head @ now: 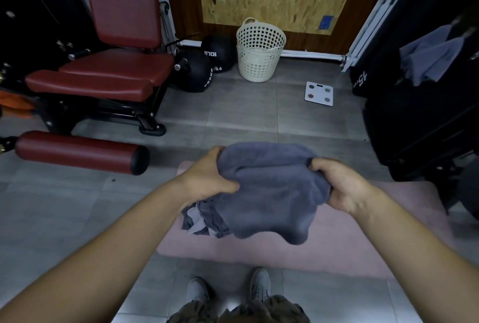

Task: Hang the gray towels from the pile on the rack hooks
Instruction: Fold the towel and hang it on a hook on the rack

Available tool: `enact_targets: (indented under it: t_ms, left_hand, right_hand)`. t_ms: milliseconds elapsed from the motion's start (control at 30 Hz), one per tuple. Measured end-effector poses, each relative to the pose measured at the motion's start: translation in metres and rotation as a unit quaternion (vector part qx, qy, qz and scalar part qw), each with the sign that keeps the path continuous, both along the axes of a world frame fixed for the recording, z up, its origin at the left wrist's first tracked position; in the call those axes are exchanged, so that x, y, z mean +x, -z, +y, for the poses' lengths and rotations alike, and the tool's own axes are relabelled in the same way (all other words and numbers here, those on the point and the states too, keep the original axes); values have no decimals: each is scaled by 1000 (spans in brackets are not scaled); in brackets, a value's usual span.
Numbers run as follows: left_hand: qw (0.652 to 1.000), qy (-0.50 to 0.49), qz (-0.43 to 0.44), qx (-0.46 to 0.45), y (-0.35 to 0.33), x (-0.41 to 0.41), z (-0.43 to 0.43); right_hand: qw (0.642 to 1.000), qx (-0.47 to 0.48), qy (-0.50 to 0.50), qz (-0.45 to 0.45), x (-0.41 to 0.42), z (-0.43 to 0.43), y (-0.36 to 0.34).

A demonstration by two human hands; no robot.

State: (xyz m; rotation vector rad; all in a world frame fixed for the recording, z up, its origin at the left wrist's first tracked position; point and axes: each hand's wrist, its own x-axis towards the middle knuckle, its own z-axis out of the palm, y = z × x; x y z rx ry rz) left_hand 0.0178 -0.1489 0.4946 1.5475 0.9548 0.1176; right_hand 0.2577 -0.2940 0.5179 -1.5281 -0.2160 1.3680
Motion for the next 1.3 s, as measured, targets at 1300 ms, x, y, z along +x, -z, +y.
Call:
enact_targets:
  t_ms: [1300]
  left_hand:
    - [976,-215,38,20,29,-1,10]
  right_hand:
    - [996,30,79,-4,-8,-3,42]
